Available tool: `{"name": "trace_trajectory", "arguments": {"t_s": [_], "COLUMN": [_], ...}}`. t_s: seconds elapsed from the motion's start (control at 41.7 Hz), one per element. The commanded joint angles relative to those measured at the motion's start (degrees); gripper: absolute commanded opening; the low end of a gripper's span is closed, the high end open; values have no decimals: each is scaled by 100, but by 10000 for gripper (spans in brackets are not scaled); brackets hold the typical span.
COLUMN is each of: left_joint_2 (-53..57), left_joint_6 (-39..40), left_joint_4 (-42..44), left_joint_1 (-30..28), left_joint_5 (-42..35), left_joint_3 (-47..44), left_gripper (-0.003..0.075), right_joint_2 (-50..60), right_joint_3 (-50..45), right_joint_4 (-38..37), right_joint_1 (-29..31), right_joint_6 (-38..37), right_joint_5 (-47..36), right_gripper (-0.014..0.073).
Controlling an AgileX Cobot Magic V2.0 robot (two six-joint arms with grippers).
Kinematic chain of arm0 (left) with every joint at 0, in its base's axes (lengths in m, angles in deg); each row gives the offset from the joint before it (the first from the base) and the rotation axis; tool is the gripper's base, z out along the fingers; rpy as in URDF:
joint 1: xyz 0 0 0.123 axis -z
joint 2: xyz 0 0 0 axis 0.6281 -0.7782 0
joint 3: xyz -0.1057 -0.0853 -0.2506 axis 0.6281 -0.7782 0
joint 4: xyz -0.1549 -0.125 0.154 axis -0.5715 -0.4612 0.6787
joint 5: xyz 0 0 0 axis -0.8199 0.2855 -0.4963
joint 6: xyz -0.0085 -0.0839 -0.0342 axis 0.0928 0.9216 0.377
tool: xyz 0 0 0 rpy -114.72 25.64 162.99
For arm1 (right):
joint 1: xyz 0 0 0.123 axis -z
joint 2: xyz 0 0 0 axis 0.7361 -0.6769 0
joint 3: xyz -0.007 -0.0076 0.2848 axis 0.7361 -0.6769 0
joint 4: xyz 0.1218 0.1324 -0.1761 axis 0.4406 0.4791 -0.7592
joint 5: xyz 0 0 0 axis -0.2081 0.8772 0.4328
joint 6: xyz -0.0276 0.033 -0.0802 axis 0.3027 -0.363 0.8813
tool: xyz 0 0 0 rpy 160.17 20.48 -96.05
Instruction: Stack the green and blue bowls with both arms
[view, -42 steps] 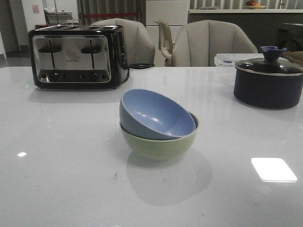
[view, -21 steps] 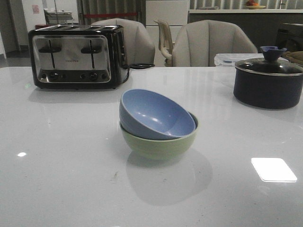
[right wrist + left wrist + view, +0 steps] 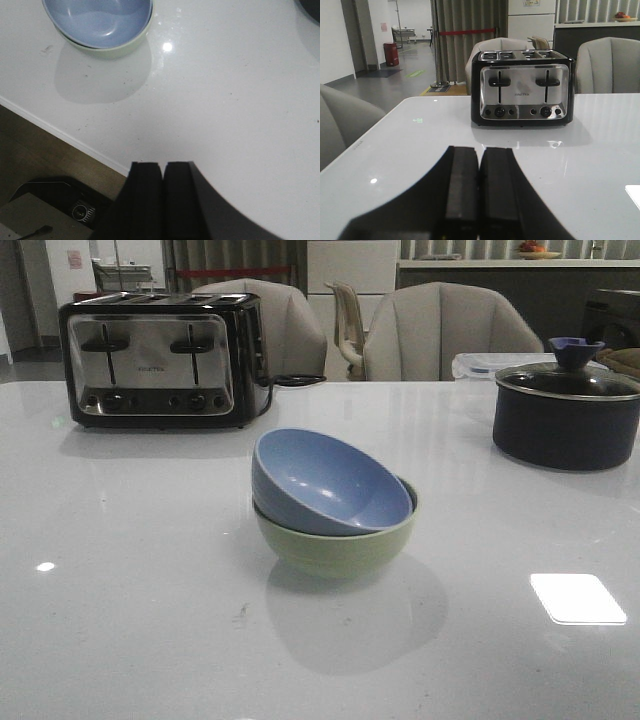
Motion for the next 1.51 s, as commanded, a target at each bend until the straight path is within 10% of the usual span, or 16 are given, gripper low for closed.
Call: {"name": "trace_trajectory", "arguments": {"t_s": [0.0, 1.031, 1.487], "left_joint_2": [133, 121, 121], "left_joint_6": [-4, -4, -4], "left_joint_4": [-54, -54, -54], "left_joint_1": [113, 242, 242], "left_joint_5": [-527, -514, -514], "left_joint_3": [-107, -107, -107], "left_gripper": [102, 102, 102], "right_joint_2": [34, 504, 3735], "right_joint_3": [179, -89, -3233], "right_joint_4": [-47, -47, -106], "right_joint_1": [20, 414, 2691], "right_joint_6": [4, 39, 39], "right_joint_5": [-295, -395, -3912], "right_gripper": [34, 34, 34]}}
